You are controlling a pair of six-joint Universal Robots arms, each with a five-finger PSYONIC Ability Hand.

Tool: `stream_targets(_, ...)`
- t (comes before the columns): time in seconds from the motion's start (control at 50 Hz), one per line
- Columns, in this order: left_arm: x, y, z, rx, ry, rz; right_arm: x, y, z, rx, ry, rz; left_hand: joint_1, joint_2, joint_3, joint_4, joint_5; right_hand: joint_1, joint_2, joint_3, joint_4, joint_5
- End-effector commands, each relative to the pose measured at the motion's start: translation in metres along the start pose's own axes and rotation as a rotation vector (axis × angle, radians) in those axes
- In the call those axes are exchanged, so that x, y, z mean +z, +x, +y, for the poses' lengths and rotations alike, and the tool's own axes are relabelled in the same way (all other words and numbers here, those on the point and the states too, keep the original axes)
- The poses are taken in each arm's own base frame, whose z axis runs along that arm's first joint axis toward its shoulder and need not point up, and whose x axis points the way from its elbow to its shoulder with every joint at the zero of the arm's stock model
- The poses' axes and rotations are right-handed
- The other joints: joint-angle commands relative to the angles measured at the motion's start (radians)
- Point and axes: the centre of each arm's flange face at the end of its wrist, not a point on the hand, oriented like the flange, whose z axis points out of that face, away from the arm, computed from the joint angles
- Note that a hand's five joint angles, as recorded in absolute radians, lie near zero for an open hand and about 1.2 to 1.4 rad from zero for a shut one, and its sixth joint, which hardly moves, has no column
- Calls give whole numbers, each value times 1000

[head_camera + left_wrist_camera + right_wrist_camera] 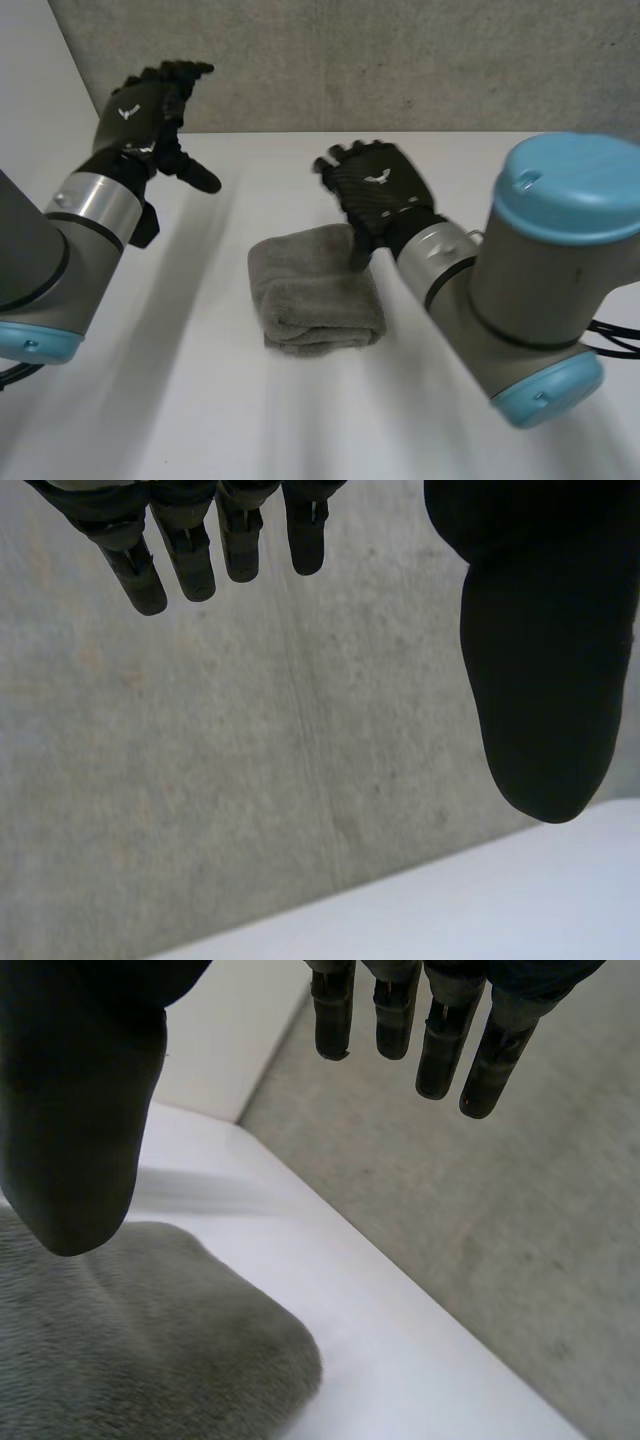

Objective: Fold the towel.

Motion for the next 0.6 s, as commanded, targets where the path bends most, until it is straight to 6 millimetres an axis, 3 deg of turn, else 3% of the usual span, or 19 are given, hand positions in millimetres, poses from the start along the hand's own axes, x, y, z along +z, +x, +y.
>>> stream_targets(0.02,-11,9,52,-5,-201,-10,13,18,32,143,-114,28,5,6,7,9,-25,-58,-81,-74,-92,-62)
stream_targets(0.04,-11,9,52,-5,-202,-10,17,17,42,158,-143,17,5,6,7,9,-25,-58,-81,-74,-92,-62)
stream_targets(0.08,-22,19,83,1,-314,1,21,15,52,163,-171,2,5,6,7,9,-25,-58,-81,-74,-92,-62)
stream_targets(0.1,-23,19,83,1,-315,1,23,11,64,170,-208,-15,5,6,7,9,-25,-58,-81,-74,-92,-62)
stream_targets(0.14,-37,22,114,32,-422,4,26,9,75,173,-240,-26,5,6,7,9,-25,-58,-81,-74,-92,-62)
stream_targets(0.16,-37,22,114,33,-422,4,28,5,86,177,-273,-35,5,6,7,9,-25,-58,-81,-74,-92,-62)
stream_targets(0.2,-50,27,135,96,-489,24,30,3,96,177,-298,-40,5,6,7,9,-25,-58,-81,-74,-92,-62)
stream_targets(0.32,-55,31,148,195,-513,54,30,-1,113,169,-344,-53,5,6,7,9,-25,-58,-81,-74,-92,-62)
stream_targets(0.38,-51,32,143,217,-489,56,30,0,110,164,-337,-52,5,6,7,9,-25,-58,-81,-74,-92,-62)
stream_targets(0.42,-41,36,122,216,-420,56,29,6,92,147,-291,-34,5,6,7,9,-25,-58,-81,-74,-92,-62)
stream_targets(0.44,-41,36,122,216,-420,56,29,7,92,147,-290,-34,5,6,7,9,-25,-58,-81,-74,-92,-62)
stream_targets(0.46,-34,38,106,215,-371,56,26,14,74,142,-245,-16,5,6,7,9,-25,-58,-81,-74,-92,-62)
stream_targets(0.48,-34,38,106,215,-371,56,22,21,55,137,-196,3,5,6,7,9,-25,-58,-81,-74,-92,-62)
stream_targets(0.5,-28,41,86,211,-310,57,22,21,55,137,-195,4,5,6,7,9,-25,-58,-81,-74,-92,-62)
stream_targets(0.52,-23,43,66,209,-252,57,18,28,37,132,-146,20,5,6,7,9,-25,-58,-81,-74,-92,-62)
stream_targets(0.54,-23,43,66,209,-251,57,14,34,18,129,-96,37,5,6,7,9,-25,-58,-81,-74,-92,-62)
stream_targets(0.56,-18,44,44,207,-185,54,14,34,18,129,-96,38,5,6,7,9,-25,-58,-81,-74,-92,-62)
stream_targets(0.58,-15,46,20,204,-124,51,9,41,1,127,-51,61,5,6,7,9,-25,-58,-81,-74,-92,-62)
stream_targets(0.6,-15,46,20,204,-123,51,9,42,1,127,-51,61,5,6,7,9,-25,-58,-81,-74,-92,-62)
